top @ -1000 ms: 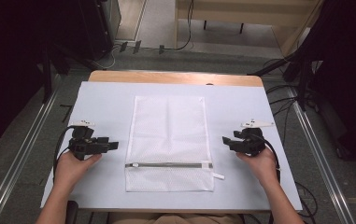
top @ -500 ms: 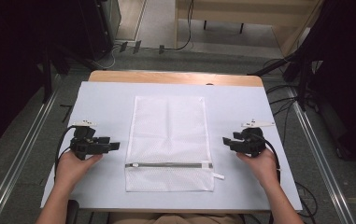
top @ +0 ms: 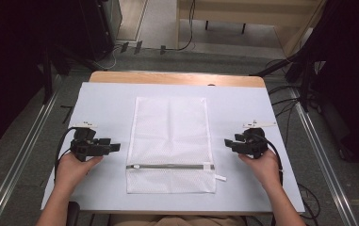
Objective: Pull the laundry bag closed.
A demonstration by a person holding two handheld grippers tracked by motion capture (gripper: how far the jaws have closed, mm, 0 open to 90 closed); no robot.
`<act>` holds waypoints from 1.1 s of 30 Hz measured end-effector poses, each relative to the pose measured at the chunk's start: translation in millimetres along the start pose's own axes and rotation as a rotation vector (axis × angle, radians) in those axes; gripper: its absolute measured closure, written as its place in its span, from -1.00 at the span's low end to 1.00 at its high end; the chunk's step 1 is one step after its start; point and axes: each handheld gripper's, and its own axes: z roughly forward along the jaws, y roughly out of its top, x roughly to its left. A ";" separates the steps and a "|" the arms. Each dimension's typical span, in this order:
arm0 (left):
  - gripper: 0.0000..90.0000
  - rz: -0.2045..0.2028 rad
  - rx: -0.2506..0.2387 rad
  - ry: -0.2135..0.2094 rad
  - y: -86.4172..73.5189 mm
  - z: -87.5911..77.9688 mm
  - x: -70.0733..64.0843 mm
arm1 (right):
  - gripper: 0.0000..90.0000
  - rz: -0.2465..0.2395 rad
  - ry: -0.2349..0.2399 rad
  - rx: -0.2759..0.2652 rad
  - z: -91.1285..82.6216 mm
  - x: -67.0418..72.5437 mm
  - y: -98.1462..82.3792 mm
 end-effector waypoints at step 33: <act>-0.16 0.018 -0.009 -0.011 -0.3 1.1 -1.6 | 0.09 -0.084 0.081 0.020 -6.8 39.4 1.7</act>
